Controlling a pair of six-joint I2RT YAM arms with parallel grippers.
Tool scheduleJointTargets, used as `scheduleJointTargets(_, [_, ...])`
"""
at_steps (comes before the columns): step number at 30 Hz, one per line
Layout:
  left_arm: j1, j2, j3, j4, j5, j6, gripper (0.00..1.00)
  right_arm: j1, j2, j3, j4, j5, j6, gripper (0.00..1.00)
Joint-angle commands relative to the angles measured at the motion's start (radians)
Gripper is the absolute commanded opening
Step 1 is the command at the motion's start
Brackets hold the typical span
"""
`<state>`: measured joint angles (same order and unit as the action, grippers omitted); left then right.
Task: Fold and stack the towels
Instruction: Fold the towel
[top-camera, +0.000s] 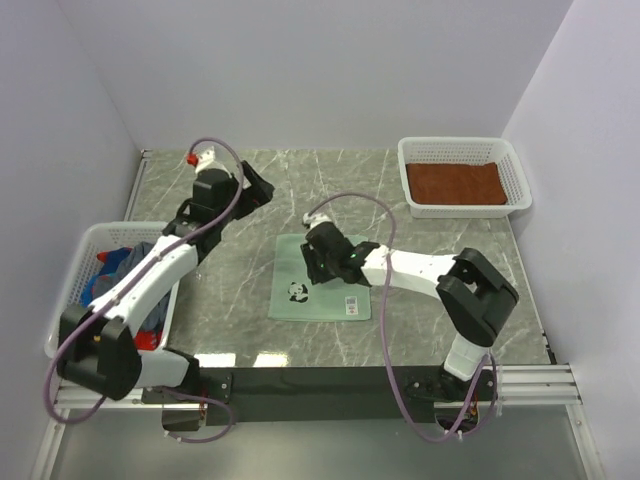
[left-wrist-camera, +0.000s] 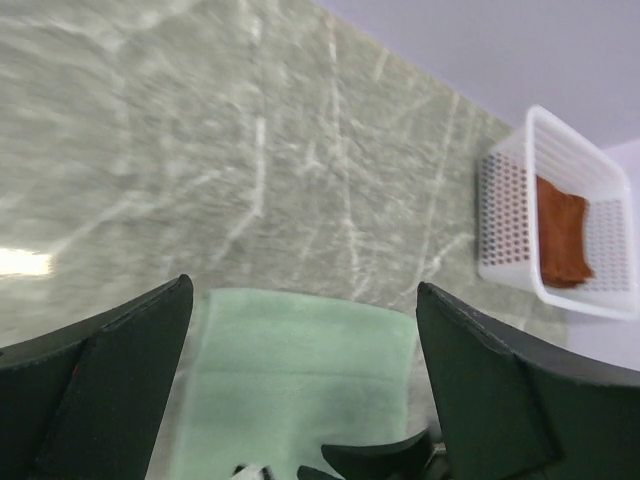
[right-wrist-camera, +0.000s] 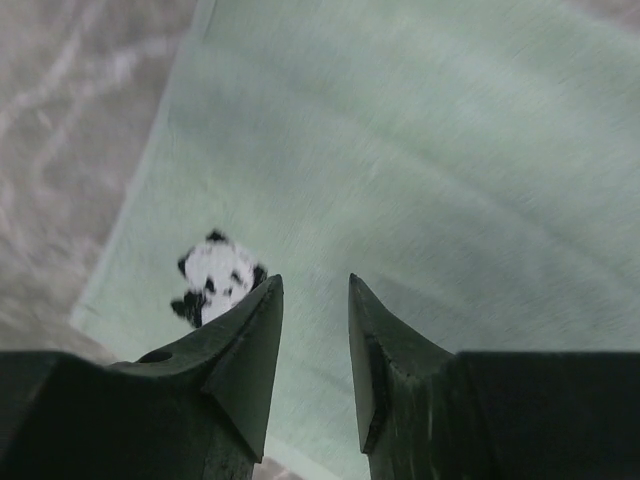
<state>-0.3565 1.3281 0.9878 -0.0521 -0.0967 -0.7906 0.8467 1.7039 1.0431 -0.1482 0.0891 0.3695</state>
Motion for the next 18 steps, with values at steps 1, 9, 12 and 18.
scheduleJointTargets(1, [0.002,-0.088,0.089,-0.311,-0.136,0.135,1.00,0.055,0.032,0.069,-0.125,0.060,-0.044,0.40])
scheduleJointTargets(9, [0.004,-0.326,-0.013,-0.396,-0.216,0.270,0.99,0.195,0.123,0.089,-0.228,0.047,-0.044,0.39])
scheduleJointTargets(12, [0.004,-0.400,-0.092,-0.384,-0.225,0.295,1.00,0.253,0.119,0.080,-0.278,0.049,-0.015,0.39])
scheduleJointTargets(18, [0.004,-0.484,-0.181,-0.425,-0.225,0.306,0.99,0.345,0.065,0.090,-0.381,0.058,0.046,0.40])
